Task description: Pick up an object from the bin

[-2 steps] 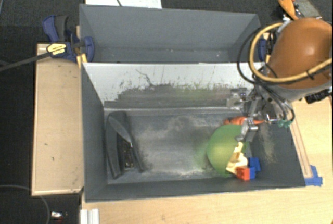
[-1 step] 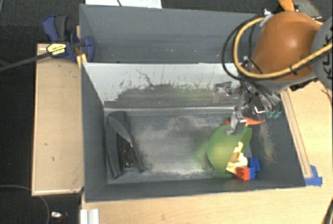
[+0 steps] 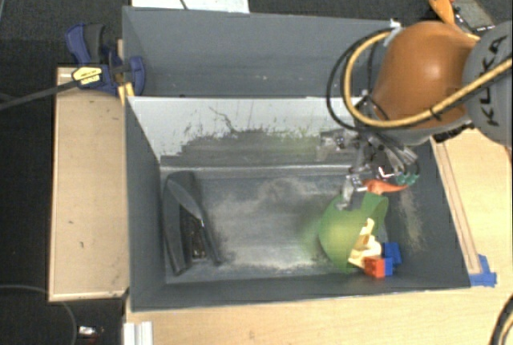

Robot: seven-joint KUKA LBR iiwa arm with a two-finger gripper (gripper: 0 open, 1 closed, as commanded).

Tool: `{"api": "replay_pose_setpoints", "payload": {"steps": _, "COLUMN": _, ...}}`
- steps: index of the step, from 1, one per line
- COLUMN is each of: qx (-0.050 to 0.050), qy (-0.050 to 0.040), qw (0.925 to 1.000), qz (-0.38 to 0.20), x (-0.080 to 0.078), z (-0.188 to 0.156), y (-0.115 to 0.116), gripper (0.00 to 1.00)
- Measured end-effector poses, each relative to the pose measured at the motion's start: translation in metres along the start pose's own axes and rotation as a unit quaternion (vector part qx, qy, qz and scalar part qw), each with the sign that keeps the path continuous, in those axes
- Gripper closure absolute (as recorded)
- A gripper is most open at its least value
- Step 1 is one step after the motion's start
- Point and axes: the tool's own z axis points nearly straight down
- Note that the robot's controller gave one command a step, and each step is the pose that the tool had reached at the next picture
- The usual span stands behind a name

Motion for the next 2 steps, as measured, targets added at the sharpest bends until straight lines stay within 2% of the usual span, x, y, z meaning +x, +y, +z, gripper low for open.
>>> {"api": "replay_pose_setpoints", "payload": {"steps": 1, "qx": 0.0, "qy": -0.0027, "qw": 0.9991, "qz": 0.042, "x": -0.0288, "z": -0.0182, "y": -0.0058, "gripper": 1.0}}
{"api": "replay_pose_setpoints", "payload": {"steps": 2, "qx": 0.0, "qy": -0.0026, "qw": 0.9991, "qz": 0.043, "x": -0.0288, "z": -0.0181, "y": -0.0058, "gripper": 1.0}}
